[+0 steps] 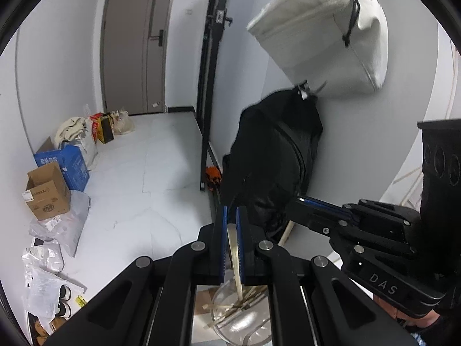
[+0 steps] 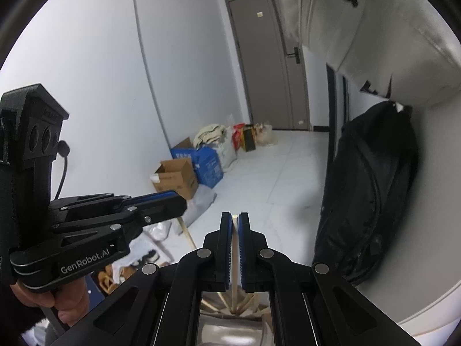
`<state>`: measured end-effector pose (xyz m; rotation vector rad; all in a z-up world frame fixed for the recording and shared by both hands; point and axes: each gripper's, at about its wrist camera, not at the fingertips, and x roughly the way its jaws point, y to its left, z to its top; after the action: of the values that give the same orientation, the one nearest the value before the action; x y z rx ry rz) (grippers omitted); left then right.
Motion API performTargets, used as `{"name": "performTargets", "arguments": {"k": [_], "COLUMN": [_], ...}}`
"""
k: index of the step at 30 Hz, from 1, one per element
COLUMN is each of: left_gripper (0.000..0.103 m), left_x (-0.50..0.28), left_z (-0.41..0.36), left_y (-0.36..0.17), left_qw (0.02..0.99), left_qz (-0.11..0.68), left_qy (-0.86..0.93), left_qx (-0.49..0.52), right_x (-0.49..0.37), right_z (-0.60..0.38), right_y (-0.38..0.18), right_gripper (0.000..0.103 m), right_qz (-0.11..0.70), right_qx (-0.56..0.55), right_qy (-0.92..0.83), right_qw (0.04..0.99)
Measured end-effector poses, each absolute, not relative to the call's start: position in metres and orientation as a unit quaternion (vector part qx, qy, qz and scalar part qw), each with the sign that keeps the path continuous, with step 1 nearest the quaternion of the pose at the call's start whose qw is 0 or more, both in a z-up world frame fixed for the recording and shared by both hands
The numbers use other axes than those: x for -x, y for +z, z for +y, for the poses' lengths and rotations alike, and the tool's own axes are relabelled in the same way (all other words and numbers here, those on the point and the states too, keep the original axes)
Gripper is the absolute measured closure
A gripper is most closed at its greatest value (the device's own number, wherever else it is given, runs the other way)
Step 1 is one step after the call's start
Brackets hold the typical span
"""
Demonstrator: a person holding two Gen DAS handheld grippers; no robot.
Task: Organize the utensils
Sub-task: 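Lift both held chopsticks and carry them over the white holder, then open both grippers to drop the chopsticks into the holder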
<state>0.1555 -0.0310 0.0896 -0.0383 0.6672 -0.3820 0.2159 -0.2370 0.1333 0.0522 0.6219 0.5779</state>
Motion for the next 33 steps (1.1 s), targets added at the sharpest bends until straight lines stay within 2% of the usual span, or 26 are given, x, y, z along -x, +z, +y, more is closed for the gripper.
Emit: {"name": "performTargets", "arguments": {"k": [14, 16, 17, 18, 19, 20, 25, 26, 27, 29, 33], "left_gripper": [0.099, 0.091, 0.083, 0.076, 0.073, 0.068, 0.063, 0.059, 0.05, 0.044, 0.042], "left_x": [-0.16, -0.159, -0.156, -0.153, -0.15, -0.147, -0.124, -0.119, -0.117, -0.102, -0.081], "left_z": [-0.04, -0.038, -0.035, -0.032, -0.03, -0.026, -0.014, -0.012, -0.01, -0.004, 0.004], "left_y": [0.056, 0.058, 0.063, 0.067, 0.069, 0.074, 0.09, 0.091, 0.089, 0.089, 0.08], "left_qw": [0.89, 0.889, 0.892, 0.895, 0.9, 0.904, 0.922, 0.925, 0.928, 0.935, 0.942], "left_qz": [0.396, 0.402, 0.397, 0.39, 0.381, 0.372, 0.342, 0.338, 0.334, 0.321, 0.311], "left_qy": [-0.227, -0.22, -0.218, -0.215, -0.212, -0.212, -0.181, -0.17, -0.161, -0.145, -0.114], "left_qx": [0.011, 0.006, 0.007, 0.009, 0.012, 0.018, 0.031, 0.033, 0.035, 0.043, 0.053], "right_x": [-0.198, -0.194, -0.193, -0.189, -0.185, -0.181, -0.153, -0.149, -0.142, -0.134, -0.113], "right_z": [-0.254, -0.263, -0.265, -0.27, -0.274, -0.278, -0.292, -0.294, -0.296, -0.299, -0.299], "right_y": [0.086, 0.089, 0.092, 0.095, 0.097, 0.099, 0.103, 0.103, 0.103, 0.101, 0.095], "right_gripper": [0.095, 0.092, 0.091, 0.086, 0.078, 0.074, 0.061, 0.059, 0.056, 0.052, 0.043], "right_qz": [0.337, 0.333, 0.332, 0.33, 0.327, 0.325, 0.319, 0.318, 0.318, 0.318, 0.325], "right_qx": [-0.074, -0.086, -0.09, -0.093, -0.097, -0.105, -0.12, -0.121, -0.124, -0.128, -0.129], "right_qy": [0.273, 0.27, 0.269, 0.263, 0.259, 0.257, 0.247, 0.246, 0.243, 0.239, 0.238], "right_qw": [0.898, 0.899, 0.9, 0.902, 0.904, 0.904, 0.907, 0.907, 0.908, 0.908, 0.906]}}
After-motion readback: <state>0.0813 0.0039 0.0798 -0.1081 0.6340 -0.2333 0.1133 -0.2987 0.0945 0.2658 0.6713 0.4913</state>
